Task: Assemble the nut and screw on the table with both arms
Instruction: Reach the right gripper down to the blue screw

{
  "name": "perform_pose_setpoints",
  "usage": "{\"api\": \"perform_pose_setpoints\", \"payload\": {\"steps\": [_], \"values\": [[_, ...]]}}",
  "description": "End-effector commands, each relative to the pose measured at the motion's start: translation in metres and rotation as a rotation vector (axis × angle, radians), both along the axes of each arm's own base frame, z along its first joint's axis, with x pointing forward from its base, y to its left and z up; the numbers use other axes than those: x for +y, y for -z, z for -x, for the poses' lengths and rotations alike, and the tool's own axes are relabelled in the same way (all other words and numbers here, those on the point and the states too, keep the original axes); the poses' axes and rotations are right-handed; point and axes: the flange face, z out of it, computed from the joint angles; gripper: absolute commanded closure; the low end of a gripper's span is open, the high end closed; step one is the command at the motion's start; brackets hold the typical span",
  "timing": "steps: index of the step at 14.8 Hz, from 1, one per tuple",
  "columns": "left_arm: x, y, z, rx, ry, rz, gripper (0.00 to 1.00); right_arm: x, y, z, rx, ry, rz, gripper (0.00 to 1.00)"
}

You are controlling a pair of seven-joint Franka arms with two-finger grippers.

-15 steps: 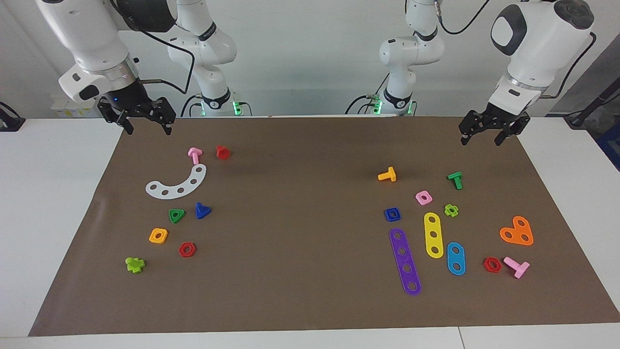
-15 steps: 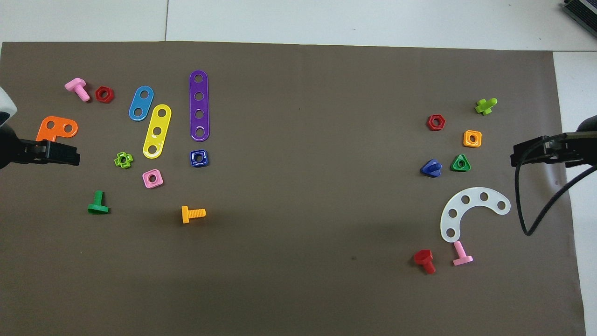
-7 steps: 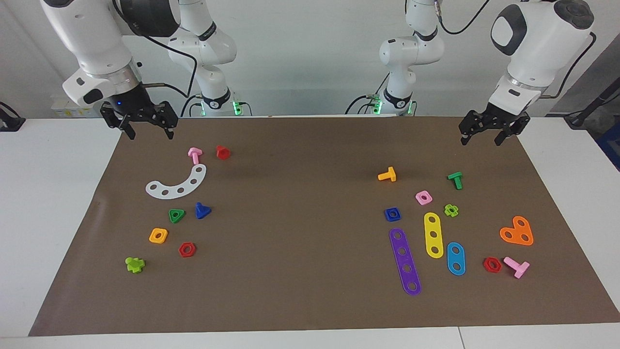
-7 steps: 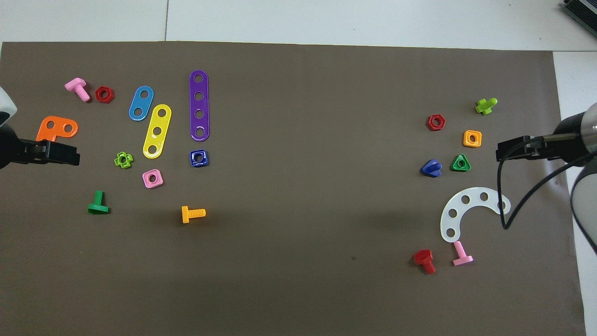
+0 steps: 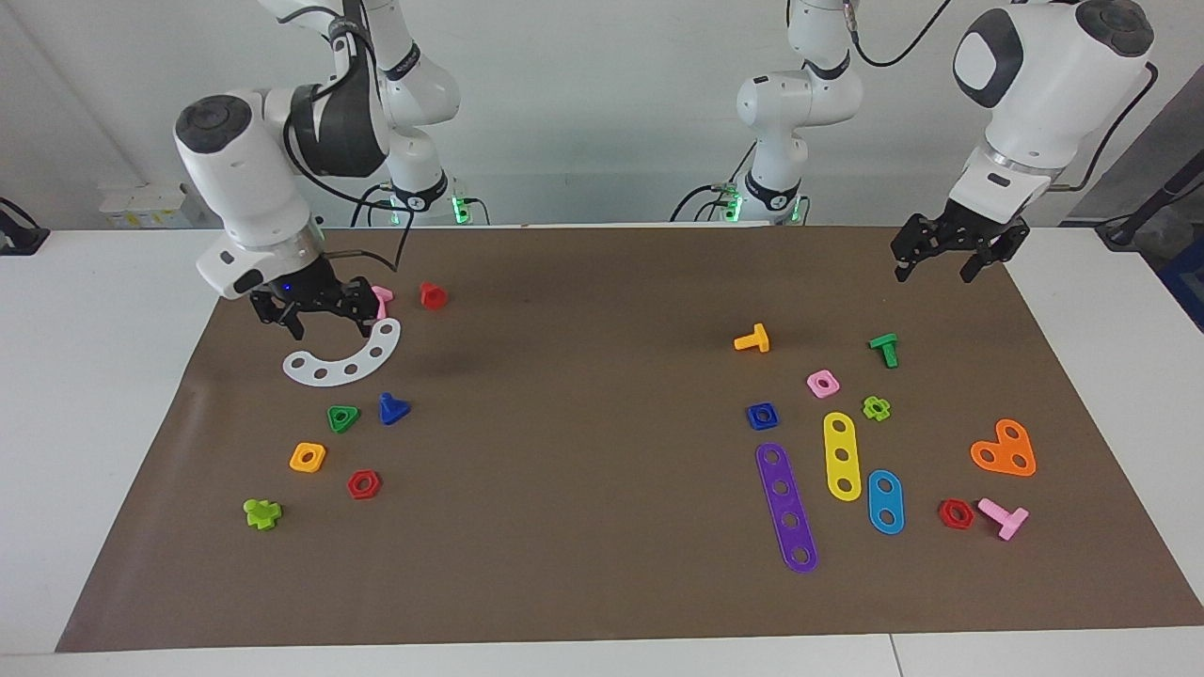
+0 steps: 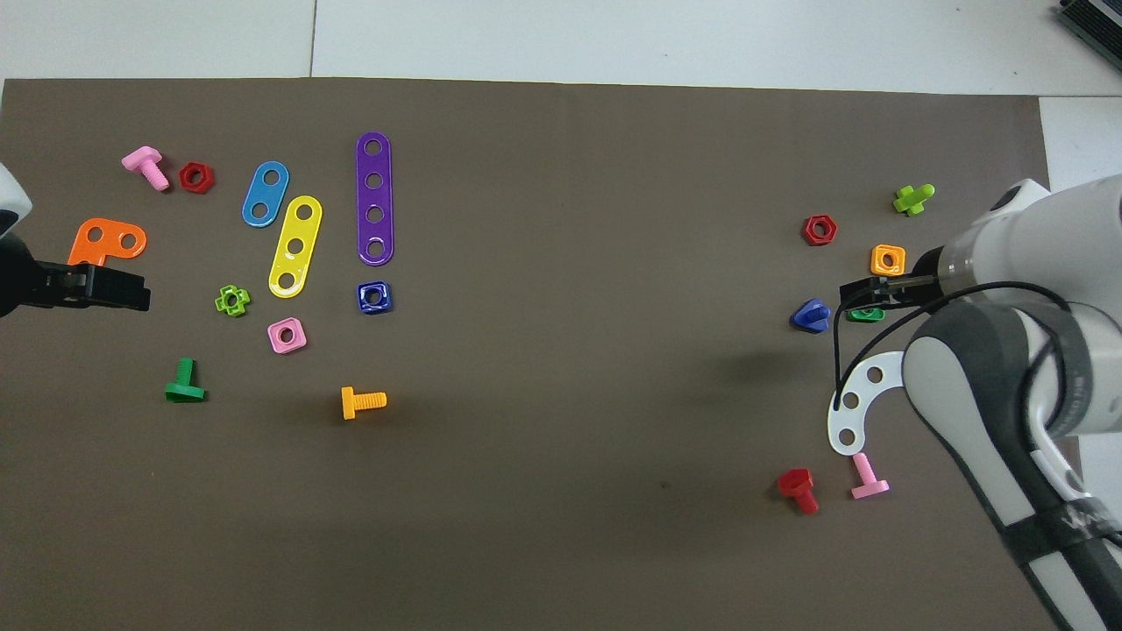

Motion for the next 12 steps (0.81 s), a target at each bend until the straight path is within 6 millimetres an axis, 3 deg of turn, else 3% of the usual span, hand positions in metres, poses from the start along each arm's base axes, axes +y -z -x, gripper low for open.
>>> {"api": "perform_pose_setpoints", "payload": {"steps": [1,4,7,10,12], "values": [[0.003,-0.003,0.009,-0.007,-0.004,-0.010,0.00,0.008,0.049,0.003,-0.034,-0.050,-0.051,0.00],[0.003,-0.003,0.009,-0.007,-0.004,-0.010,0.00,0.006,0.090,-0.002,-0.045,-0.099,-0.042,0.00],[0.003,-0.003,0.009,-0.007,-0.004,-0.010,0.00,0.006,0.111,0.000,-0.062,-0.109,-0.035,0.09],[0.003,-0.003,0.009,-0.007,-0.004,-0.010,0.00,0.004,0.126,0.002,-0.070,-0.125,-0.030,0.25],[0.003,-0.003,0.009,-0.007,-0.004,-0.010,0.00,0.003,0.126,0.003,-0.069,-0.128,-0.029,0.43]]}}
